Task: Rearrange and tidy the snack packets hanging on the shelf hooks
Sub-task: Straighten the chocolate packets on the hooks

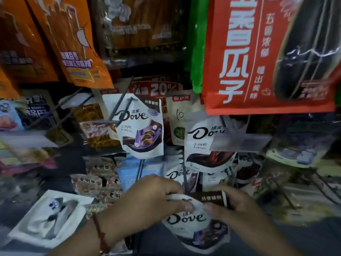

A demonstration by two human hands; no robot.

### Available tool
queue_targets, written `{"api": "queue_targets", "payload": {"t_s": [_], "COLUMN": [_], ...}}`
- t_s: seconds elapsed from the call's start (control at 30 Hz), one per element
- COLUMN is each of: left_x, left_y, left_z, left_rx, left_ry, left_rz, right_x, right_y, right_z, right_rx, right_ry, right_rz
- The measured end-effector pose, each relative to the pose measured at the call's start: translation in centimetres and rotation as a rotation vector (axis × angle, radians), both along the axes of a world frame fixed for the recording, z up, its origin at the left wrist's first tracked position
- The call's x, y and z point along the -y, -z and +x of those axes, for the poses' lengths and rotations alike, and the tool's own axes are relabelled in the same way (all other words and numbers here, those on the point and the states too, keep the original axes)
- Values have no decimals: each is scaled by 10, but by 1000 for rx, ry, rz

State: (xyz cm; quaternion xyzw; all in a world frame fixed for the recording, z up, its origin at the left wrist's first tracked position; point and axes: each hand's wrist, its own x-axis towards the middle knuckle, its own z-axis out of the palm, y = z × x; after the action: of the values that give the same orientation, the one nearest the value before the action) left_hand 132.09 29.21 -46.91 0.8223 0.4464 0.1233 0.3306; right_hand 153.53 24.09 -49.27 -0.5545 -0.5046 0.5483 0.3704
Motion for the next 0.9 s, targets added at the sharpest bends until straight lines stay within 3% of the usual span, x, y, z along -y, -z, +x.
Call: {"api": "queue_targets", "payload": {"t_s": [0.1, 0.23, 0.67, 0.9], "left_x": [-14, -22, -12, 21], "left_y": [10, 29, 51, 86], "left_z": [-10, -15, -13, 2], "left_rx": [218, 329, 327, 279], "left_ry": [-160, -234, -241, -101], "left_rz": [-40, -7, 169, -22], "right_x": [-16, -35, -37, 1], "right_y": [14, 34, 43, 79], "right_z": [-9, -24, -26, -5], "right_rx": [-135, -185, -110, -16], "right_ry": [99, 197, 135, 202], "right_rz": [99, 146, 226, 36]}}
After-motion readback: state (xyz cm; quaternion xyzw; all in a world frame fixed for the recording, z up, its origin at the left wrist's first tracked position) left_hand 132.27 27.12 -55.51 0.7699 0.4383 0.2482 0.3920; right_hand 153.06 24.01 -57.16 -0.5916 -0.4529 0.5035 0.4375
